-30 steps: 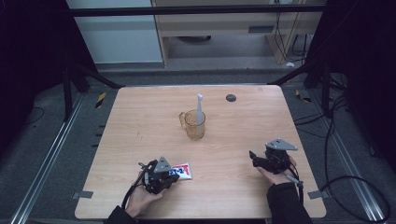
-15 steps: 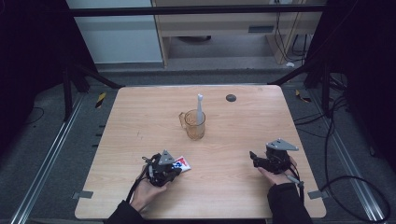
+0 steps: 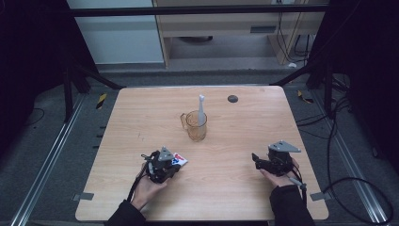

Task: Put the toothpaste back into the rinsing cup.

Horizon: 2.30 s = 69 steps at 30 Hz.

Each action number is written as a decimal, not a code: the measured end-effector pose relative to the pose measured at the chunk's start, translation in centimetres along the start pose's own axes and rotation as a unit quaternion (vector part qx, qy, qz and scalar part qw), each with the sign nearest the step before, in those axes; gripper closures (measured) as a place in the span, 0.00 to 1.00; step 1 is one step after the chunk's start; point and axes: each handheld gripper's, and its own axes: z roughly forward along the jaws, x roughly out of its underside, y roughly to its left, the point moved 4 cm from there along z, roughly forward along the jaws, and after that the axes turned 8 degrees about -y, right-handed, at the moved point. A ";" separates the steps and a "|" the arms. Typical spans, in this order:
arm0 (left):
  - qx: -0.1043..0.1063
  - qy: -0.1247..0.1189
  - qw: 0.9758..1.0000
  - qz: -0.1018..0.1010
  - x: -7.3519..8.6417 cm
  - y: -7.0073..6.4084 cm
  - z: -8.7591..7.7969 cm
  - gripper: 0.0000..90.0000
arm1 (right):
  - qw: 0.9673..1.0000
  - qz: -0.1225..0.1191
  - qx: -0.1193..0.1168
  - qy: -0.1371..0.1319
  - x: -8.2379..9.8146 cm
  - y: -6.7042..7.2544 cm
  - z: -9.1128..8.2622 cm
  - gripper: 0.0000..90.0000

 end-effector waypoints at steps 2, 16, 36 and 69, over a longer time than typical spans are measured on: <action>-0.001 -0.004 1.000 -0.002 0.0 0.1 -0.1 1.00 | 1.000 -0.005 0.000 0.001 0.0 0.0 0.0 0.30; -0.023 -0.044 0.998 -0.032 -1.4 1.9 -3.9 0.80 | 1.000 -0.005 0.003 -0.001 -0.2 0.0 -0.2 0.30; -0.047 0.019 0.998 -0.028 -0.4 3.4 -4.8 0.37 | 1.000 0.002 0.008 -0.002 -0.2 -0.4 -0.3 0.29; -0.037 0.118 0.992 -0.003 -0.1 2.8 -2.0 0.29 | 1.000 -0.003 0.002 0.005 -0.2 -0.2 -0.1 0.28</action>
